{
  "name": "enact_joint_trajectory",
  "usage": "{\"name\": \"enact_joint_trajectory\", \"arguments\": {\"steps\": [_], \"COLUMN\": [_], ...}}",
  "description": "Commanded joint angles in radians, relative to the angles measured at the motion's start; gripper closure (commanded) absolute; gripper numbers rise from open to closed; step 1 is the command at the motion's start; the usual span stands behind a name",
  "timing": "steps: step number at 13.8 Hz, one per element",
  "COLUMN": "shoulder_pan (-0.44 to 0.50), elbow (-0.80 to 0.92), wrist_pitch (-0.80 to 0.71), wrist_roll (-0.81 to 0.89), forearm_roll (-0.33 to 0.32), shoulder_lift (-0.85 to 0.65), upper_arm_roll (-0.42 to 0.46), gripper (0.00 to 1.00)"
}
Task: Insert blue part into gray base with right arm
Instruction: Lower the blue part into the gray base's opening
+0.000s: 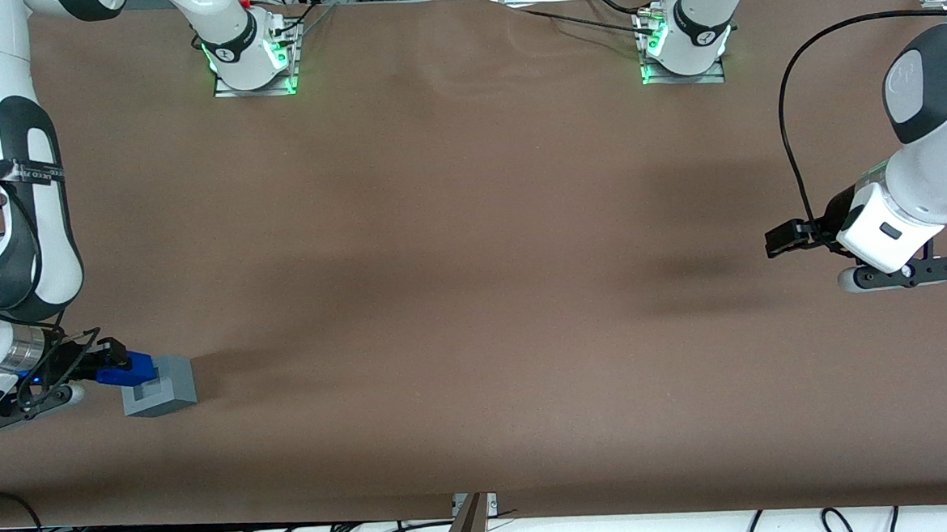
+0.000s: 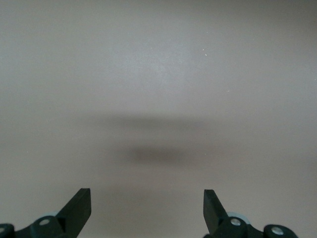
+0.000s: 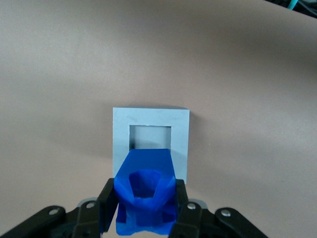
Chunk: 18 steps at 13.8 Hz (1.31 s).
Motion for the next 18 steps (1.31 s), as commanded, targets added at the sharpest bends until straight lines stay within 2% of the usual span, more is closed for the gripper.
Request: {"name": "enact_joint_trajectory", "arguments": {"steps": [1,18], "shoulder_pan": [-0.003,0.013], "elbow": [0.064,0.071], "wrist_pitch": [-0.052,0.075], "wrist_roll": [0.01,0.029], "forearm_roll": [-0.026,-0.027], "shoulder_lift": [0.01,0.061], "upper_arm_roll": [0.009,0.015], "gripper": [0.63,0.63]}}
